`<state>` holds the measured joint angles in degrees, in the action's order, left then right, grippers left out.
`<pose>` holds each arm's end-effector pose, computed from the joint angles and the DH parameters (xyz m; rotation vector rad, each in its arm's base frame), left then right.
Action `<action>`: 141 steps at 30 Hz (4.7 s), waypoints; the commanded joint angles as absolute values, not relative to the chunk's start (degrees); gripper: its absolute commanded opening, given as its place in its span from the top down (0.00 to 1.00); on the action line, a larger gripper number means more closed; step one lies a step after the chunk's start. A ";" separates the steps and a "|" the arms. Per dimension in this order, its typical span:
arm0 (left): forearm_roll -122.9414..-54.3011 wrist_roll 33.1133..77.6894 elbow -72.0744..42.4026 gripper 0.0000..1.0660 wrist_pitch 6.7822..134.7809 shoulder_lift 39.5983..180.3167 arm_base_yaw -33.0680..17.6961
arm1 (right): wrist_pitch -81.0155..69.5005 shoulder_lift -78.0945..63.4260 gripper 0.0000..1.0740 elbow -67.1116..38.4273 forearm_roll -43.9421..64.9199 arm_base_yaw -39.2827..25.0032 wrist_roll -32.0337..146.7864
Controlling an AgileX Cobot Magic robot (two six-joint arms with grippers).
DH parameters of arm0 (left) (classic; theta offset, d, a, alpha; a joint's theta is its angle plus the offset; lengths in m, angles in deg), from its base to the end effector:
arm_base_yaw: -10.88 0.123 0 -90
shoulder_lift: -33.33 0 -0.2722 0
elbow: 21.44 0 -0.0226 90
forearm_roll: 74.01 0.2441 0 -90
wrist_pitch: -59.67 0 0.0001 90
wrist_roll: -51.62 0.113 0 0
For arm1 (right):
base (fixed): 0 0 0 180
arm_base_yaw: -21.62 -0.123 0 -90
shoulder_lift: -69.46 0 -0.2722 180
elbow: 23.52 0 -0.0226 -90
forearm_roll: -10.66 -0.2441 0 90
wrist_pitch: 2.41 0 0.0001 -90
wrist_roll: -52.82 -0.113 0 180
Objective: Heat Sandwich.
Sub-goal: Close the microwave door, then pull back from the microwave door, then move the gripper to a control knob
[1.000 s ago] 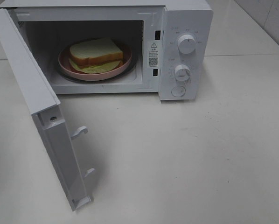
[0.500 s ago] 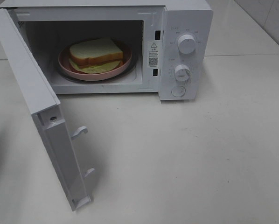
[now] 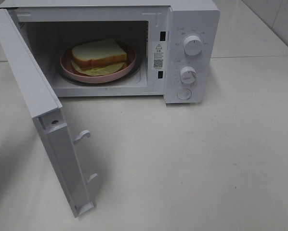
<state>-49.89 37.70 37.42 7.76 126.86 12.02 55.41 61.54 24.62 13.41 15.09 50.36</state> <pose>0.2548 -0.0313 0.1646 0.2394 1.7776 -0.2609 0.0239 -0.0019 0.2698 -0.0697 1.9857 0.0446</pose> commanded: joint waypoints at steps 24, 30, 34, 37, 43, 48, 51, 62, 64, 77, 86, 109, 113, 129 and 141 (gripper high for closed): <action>-61.63 42.97 22.98 1.00 6.44 142.33 -7.63 | 54.49 63.08 0.31 24.73 13.24 15.49 50.87; -63.98 42.97 18.57 1.00 7.13 144.33 -11.35 | 54.49 63.08 0.31 24.73 13.24 15.49 50.87; -66.68 43.20 15.19 1.00 10.16 145.02 -14.05 | 54.49 63.08 0.31 24.73 13.24 15.49 50.87; -68.68 44.74 12.49 1.00 12.00 145.88 -15.65 | 54.49 63.08 0.31 24.73 13.24 15.49 50.87; -70.69 45.89 6.59 1.00 16.18 148.40 -18.23 | 54.49 63.08 0.31 24.73 13.24 15.49 50.87; -71.43 46.06 2.70 1.00 17.55 150.29 -20.06 | 54.49 63.08 0.31 24.73 13.24 15.49 50.87; -72.06 46.12 0.00 1.00 19.79 151.61 -20.46 | 54.49 63.08 0.31 24.73 13.24 15.49 50.87; -72.58 46.46 -9.05 1.00 23.28 156.25 -20.46 | 54.49 63.08 0.31 24.73 13.24 15.49 50.87; -72.58 46.58 -9.39 1.00 23.28 156.25 -20.58 | 54.49 63.08 0.31 24.73 13.24 15.49 50.87; -72.35 47.44 -9.34 1.00 32.79 153.27 -23.67 | 54.49 63.08 0.31 24.73 13.24 15.49 50.87; -72.41 47.61 -9.34 1.00 46.14 149.26 -25.05 | 54.49 63.08 0.31 24.73 13.24 15.49 50.87; -72.86 47.44 -9.34 0.15 98.57 134.14 -25.68 | 54.49 63.08 0.31 24.73 13.24 15.49 50.87; -72.75 47.44 -9.39 0.05 102.75 133.22 -25.68 | 54.49 63.08 0.31 24.73 13.24 15.49 50.87; -72.18 45.78 -9.39 0.06 123.32 132.07 -25.62 | 54.49 63.08 0.31 24.73 13.24 15.49 50.87; -74.81 45.60 -9.39 0.06 126.64 131.33 -20.86 | 54.49 63.08 0.31 24.73 13.24 15.49 50.87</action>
<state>-74.01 45.37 -9.16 126.07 131.96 -22.35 55.41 61.54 24.62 13.41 15.09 50.36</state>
